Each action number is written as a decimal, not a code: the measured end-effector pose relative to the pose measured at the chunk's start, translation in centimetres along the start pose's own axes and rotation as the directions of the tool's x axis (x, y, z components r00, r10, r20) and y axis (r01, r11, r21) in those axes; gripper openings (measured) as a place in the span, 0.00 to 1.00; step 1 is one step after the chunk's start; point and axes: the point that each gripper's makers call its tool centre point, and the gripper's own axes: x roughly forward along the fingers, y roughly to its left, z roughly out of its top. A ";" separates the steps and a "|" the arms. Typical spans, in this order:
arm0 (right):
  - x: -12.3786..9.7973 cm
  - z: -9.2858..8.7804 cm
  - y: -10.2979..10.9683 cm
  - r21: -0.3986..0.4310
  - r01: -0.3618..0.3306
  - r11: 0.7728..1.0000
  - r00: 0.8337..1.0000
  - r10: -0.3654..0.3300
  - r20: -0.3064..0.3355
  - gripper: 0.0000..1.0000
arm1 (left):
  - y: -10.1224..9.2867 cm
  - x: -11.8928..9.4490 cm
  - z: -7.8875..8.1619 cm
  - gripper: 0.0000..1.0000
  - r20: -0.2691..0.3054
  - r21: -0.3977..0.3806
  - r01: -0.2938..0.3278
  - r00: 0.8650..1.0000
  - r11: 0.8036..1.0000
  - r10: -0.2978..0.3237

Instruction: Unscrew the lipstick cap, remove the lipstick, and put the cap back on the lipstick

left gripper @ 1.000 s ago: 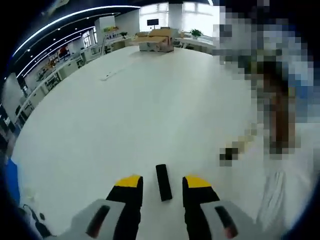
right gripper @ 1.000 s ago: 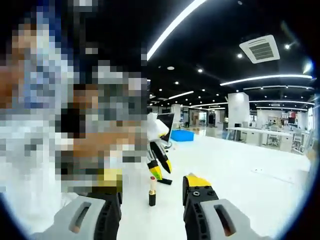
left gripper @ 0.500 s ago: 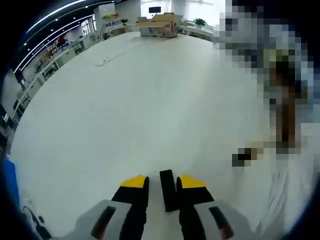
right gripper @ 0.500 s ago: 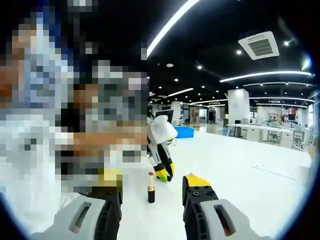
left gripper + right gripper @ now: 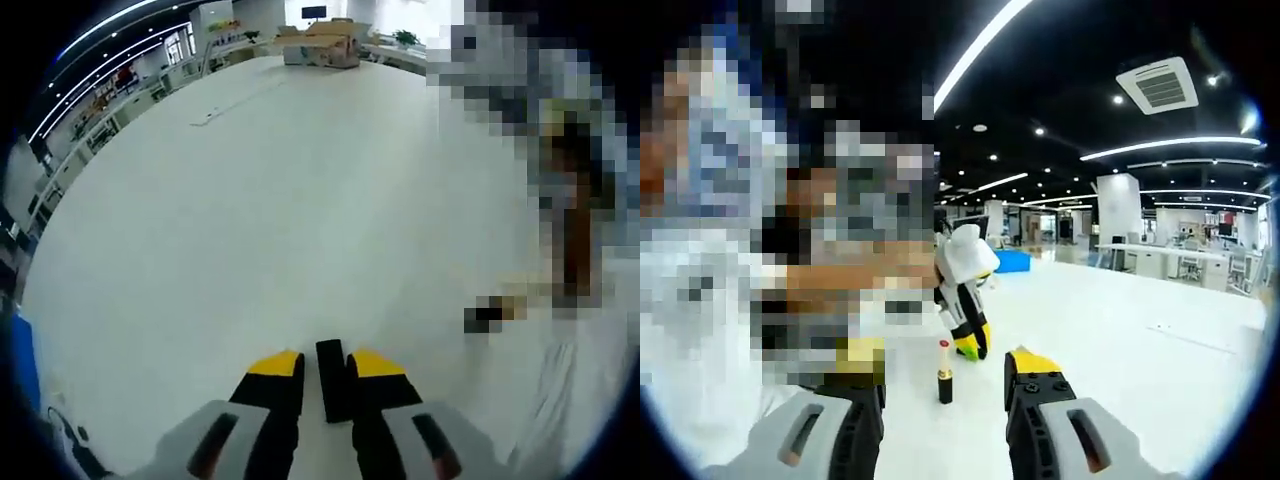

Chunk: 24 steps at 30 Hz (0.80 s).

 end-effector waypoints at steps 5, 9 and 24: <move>0.2 -0.4 0.0 0.005 -0.006 1.000 1.000 0.006 -0.011 0.45 | 0.1 -0.1 -0.2 0.13 0.035 -0.017 0.003 0.999 1.000 -0.003; 0.2 -0.3 0.0 0.005 -0.006 1.000 1.000 0.006 -0.010 0.45 | 2.1 0.3 1.1 0.13 0.060 -0.031 0.011 0.998 0.999 -0.009; 0.5 -0.8 0.1 0.008 -0.012 1.000 1.000 0.012 -0.026 0.44 | 2.3 -1.3 1.5 0.13 0.144 -0.075 0.042 0.989 0.996 -0.031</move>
